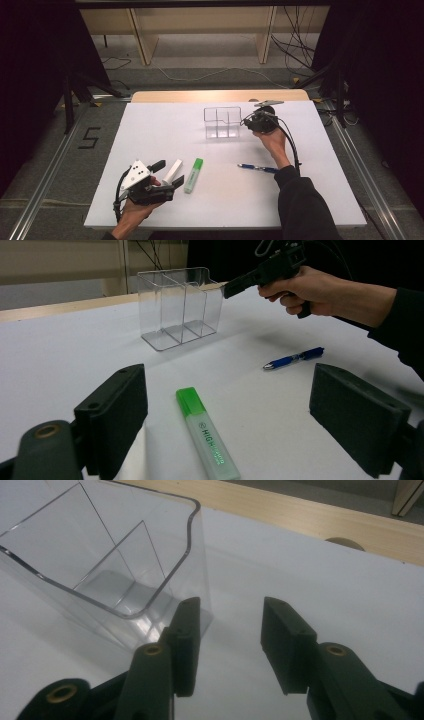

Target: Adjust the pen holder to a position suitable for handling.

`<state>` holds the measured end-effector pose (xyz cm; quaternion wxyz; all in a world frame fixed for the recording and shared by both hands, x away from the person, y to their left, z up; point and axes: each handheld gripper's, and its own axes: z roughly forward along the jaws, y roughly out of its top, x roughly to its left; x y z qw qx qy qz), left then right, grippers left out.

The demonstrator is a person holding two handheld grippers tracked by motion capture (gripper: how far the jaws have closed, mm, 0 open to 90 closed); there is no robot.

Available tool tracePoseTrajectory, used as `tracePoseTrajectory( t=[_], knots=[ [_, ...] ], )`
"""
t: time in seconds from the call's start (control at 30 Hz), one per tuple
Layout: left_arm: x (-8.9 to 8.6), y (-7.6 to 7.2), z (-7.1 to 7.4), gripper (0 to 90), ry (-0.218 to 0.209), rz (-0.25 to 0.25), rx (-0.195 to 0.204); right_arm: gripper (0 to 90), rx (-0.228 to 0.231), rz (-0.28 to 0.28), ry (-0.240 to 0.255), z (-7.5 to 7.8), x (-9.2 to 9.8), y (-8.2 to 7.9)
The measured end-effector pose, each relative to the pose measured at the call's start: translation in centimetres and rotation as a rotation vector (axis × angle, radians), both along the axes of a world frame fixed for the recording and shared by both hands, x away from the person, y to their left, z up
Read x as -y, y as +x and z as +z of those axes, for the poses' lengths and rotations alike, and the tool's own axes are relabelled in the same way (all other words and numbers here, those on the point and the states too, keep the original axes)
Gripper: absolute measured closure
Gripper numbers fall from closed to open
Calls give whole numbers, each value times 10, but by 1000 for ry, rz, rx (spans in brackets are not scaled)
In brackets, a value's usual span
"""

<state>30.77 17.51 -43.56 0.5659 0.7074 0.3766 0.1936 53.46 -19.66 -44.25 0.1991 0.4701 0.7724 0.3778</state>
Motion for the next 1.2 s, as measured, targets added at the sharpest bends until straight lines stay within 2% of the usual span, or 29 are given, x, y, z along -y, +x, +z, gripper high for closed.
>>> tracePoseTrajectory(
  t=[0.07,0.17,0.2,0.33,0.47,0.5,0.53,0.67,0.7,0.83,1.0,1.2],
  knots=[
    [0,0,0,149,1,0,0,536,5,-1,8,2,5,-4],
    [0,1,-1,149,6,0,-5,446,15,-4,-47,4,10,-13],
    [1,1,-2,149,6,1,-5,429,15,-1,-49,5,11,-16],
    [0,1,-2,149,5,2,-9,403,35,21,-15,8,16,-24],
    [-1,1,-2,149,1,7,-9,370,28,67,39,13,19,-37],
    [-1,1,-2,149,2,7,-8,362,40,85,70,14,19,-43],
    [-1,1,-2,149,5,6,-10,358,40,97,79,13,19,-46],
    [0,1,-2,149,2,3,-9,335,36,133,56,15,16,-51],
    [0,1,-1,149,-1,2,-9,322,33,142,77,17,17,-53],
    [0,0,-2,149,1,-7,-10,294,18,158,101,20,17,-57],
    [-1,-1,0,149,-5,-3,-4,256,15,209,98,26,15,-65],
    [-1,-1,0,149,-5,-3,-5,242,14,231,89,28,13,-69]
  ],
)
